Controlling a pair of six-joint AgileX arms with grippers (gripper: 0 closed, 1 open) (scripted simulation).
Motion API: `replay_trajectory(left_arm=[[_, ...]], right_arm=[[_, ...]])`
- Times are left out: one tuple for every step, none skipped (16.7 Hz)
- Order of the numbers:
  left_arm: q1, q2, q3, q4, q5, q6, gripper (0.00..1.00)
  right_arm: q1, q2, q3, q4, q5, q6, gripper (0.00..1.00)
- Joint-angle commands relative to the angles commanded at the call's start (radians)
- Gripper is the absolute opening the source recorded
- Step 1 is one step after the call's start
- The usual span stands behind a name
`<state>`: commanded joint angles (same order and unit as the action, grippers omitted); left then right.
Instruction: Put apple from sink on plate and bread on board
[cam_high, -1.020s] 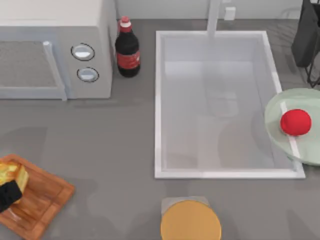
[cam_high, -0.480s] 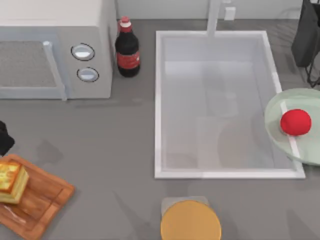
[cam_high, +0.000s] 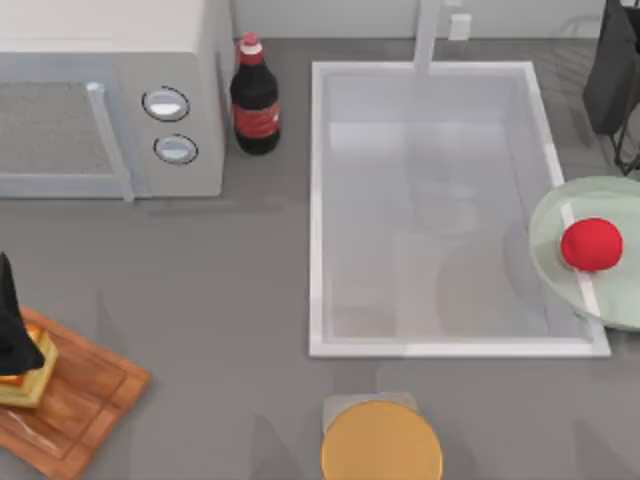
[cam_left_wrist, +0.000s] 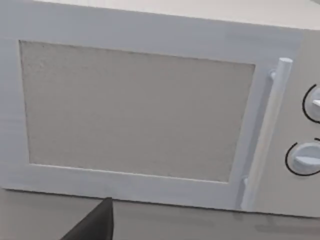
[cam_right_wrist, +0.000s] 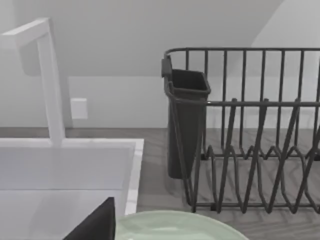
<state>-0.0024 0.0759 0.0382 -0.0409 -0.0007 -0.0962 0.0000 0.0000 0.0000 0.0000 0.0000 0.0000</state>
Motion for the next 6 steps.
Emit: replay_trajectory(left_arm=[[0.0,-0.03,-0.017,0.016,0.001,0.039,1.0],[0.001,-0.053,-0.028,0.029,0.001,0.068,1.0],[0.002,-0.068,-0.035,0.037,0.001,0.087,1.0],[0.002,-0.076,-0.038,0.041,0.001,0.096,1.0],[0.002,-0.076,-0.038,0.041,0.001,0.096,1.0],[0.002,-0.076,-0.038,0.041,0.001,0.096,1.0]], right_arm=[[0.0,0.0,0.0,0.0,0.0,0.0,1.0],[0.0,0.0,0.0,0.0,0.0,0.0,1.0],[0.0,0.0,0.0,0.0,0.0,0.0,1.0],[0.0,0.0,0.0,0.0,0.0,0.0,1.0],[0.0,0.0,0.0,0.0,0.0,0.0,1.0],[0.0,0.0,0.0,0.0,0.0,0.0,1.0]])
